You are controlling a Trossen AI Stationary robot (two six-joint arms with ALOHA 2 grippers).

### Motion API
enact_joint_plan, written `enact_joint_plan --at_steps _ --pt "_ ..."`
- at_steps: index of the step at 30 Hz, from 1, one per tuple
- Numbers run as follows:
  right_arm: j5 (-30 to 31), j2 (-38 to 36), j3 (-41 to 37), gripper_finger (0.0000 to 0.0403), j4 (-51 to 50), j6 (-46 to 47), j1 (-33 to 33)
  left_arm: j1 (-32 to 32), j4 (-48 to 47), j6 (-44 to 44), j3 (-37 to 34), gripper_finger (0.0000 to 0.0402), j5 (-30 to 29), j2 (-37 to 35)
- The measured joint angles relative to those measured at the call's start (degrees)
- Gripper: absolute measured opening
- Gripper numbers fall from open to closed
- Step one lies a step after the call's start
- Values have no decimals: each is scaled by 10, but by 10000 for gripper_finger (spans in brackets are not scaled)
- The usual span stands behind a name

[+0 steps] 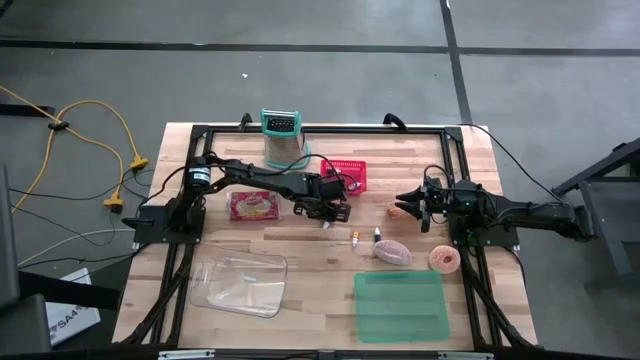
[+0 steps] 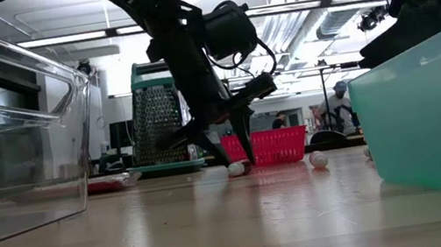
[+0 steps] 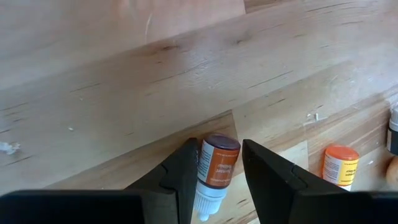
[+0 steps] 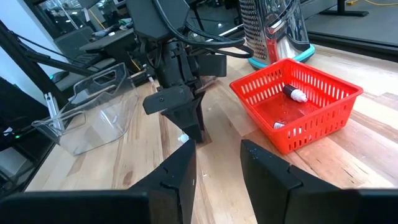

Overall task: Pick & Place Food Item
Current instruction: Put the food coloring into the red bin

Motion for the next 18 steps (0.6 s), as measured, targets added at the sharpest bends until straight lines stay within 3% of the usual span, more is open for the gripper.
enact_joint_plan --at_steps 11,18 --pt "0 0 0 114 0 0 0 0 -14 13 0 72 -1 1" --pt "0 0 0 114 0 0 0 -2 -16 22 0 75 -1 1"
